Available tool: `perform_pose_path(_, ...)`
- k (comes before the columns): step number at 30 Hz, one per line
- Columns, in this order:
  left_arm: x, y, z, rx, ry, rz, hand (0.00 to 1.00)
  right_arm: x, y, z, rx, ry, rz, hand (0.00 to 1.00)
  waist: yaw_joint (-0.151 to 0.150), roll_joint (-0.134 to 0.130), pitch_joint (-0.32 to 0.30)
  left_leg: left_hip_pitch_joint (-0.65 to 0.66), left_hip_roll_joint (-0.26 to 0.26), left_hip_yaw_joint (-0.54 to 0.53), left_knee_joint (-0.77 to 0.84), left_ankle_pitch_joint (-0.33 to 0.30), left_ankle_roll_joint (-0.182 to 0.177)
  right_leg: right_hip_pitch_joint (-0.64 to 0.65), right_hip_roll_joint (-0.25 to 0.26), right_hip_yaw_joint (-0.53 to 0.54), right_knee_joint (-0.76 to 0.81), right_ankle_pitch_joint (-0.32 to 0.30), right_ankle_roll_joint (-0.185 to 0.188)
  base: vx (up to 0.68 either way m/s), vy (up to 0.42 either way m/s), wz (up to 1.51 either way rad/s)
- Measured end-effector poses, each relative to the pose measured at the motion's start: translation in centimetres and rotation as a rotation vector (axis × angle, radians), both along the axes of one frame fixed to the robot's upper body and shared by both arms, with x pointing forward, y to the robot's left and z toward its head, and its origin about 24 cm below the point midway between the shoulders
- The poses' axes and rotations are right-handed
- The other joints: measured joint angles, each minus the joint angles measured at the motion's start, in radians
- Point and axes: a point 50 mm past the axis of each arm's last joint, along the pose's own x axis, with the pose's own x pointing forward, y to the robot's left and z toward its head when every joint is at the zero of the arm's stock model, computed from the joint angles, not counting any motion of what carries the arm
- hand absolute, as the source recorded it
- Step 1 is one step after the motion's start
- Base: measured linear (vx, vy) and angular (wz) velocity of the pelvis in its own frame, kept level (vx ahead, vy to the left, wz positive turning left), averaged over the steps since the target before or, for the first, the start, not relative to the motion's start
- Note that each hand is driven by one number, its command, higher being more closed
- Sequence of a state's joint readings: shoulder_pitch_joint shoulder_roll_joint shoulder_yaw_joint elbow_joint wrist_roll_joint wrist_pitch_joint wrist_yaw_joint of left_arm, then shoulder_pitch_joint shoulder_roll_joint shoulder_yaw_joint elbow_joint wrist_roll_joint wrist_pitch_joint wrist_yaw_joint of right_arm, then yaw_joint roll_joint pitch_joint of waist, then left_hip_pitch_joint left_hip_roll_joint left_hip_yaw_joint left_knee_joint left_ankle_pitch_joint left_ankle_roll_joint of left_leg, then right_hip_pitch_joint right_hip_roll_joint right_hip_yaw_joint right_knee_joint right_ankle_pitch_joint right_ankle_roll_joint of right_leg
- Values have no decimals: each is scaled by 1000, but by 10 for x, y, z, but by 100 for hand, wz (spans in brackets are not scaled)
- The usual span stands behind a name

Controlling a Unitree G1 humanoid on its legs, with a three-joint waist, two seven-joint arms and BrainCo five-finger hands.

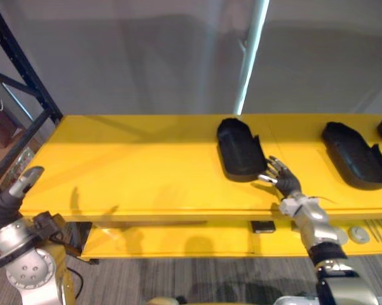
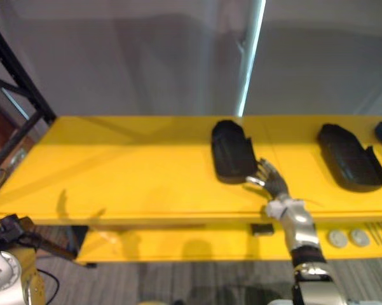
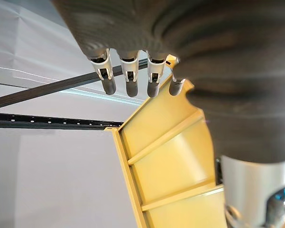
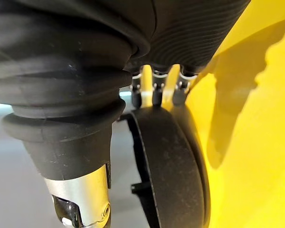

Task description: Walk over and take plastic housings, then place them on the shelf

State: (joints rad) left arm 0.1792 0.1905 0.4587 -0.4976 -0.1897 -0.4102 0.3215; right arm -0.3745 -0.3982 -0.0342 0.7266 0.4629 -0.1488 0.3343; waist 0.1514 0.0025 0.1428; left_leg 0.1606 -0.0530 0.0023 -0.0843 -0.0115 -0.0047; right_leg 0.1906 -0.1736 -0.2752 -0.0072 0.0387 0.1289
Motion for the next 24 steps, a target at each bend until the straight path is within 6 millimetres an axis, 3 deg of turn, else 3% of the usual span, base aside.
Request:
perform_pose_path(12, 0, 0, 0, 0, 0, 0, 0, 0, 2, -2, 19, 1, 3, 0, 1, -8, 2, -2, 0, 0, -1, 5, 2, -2, 0, 0, 0, 0, 0, -20, -13, 0)
perform_pose_path(16, 0, 0, 0, -1, -1, 0, 0, 1, 3, 0, -23, -25, -96, 0, 1, -15, 5, -4, 0, 1, -1, 7, 0, -6, 0, 0, 0, 0, 0, 0, 0, 0)
perform_pose_path(19, -1, -1, 0, 0, -14, 0, 0, 5, 0, 19, -168, -148, -288, 0, 0, -16, 5, -6, 0, 5, -1, 7, 0, -10, 0, 3, 0, 0, 0, 0, 0, -3)
perform_pose_path(24, -4, -9, 0, 7, -68, -26, 0, -7, -12, 102, -284, -581, -723, 0, -8, -20, 6, -5, 6, 31, 4, 6, 1, -25, 5, 26, 2, 4, -5, -2, 1, -10)
